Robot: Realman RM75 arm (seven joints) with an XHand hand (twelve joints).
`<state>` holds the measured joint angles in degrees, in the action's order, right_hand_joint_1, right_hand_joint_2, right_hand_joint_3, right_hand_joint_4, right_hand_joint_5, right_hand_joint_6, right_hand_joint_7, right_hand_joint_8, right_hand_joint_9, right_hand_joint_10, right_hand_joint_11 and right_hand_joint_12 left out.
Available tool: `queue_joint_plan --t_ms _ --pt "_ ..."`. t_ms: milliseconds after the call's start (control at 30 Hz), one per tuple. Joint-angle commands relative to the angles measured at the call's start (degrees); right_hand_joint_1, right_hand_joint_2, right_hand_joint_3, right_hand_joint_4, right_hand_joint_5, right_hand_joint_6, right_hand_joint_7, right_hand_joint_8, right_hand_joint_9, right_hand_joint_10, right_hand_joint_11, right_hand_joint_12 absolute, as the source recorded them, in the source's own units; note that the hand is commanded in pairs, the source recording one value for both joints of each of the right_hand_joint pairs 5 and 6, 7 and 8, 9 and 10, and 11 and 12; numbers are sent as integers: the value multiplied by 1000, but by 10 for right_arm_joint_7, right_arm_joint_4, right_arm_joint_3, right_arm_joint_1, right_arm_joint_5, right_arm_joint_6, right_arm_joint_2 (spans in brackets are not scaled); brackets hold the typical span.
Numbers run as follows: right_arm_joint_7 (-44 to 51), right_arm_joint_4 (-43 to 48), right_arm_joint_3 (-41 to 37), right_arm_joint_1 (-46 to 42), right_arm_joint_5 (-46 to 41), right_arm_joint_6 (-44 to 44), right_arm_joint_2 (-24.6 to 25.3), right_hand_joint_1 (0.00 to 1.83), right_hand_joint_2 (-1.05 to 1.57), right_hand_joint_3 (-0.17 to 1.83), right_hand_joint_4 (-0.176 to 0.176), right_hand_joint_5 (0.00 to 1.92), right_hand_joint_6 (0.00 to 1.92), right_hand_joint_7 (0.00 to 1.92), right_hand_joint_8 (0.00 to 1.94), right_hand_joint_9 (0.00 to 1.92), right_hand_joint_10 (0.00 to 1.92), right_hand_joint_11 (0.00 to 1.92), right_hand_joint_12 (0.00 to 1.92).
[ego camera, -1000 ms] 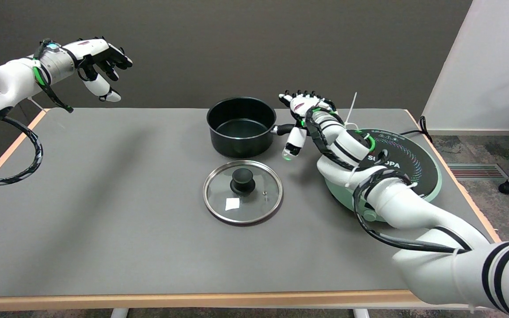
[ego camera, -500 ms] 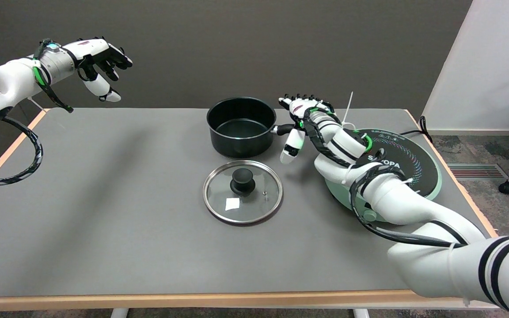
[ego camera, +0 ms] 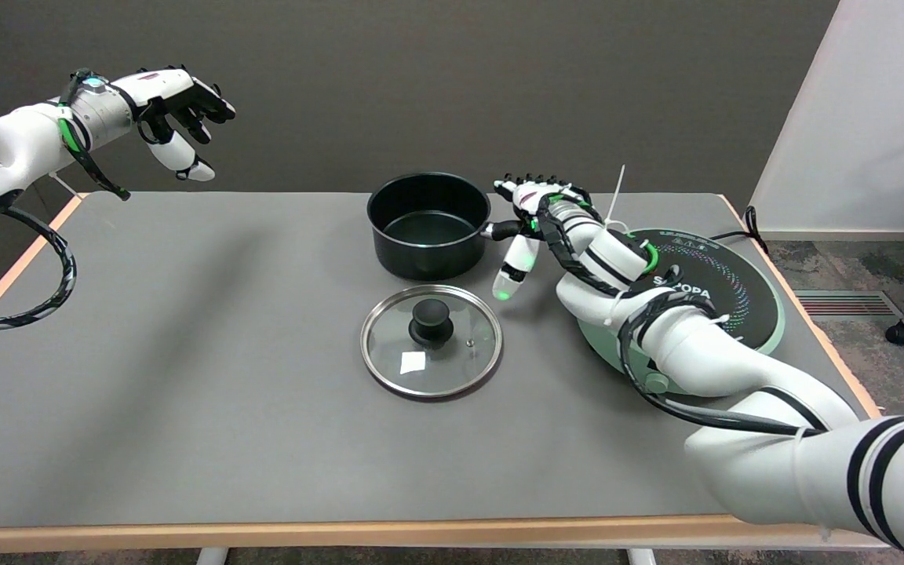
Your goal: Pick up the pot.
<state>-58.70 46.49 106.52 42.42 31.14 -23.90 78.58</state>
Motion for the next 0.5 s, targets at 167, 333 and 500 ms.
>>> queue_joint_plan --t_ms 167,333,500 --pt "0 -13 1 6 -15 3 0 1178 -559 1159 176 46 46 46 46 46 46 46 46" --pt "0 -13 1 8 -16 4 0 1175 -558 1283 176 66 66 66 66 66 66 66 66" --pt "0 -12 1 9 -16 5 -1 1153 -624 1707 176 408 408 408 408 408 408 408 408"
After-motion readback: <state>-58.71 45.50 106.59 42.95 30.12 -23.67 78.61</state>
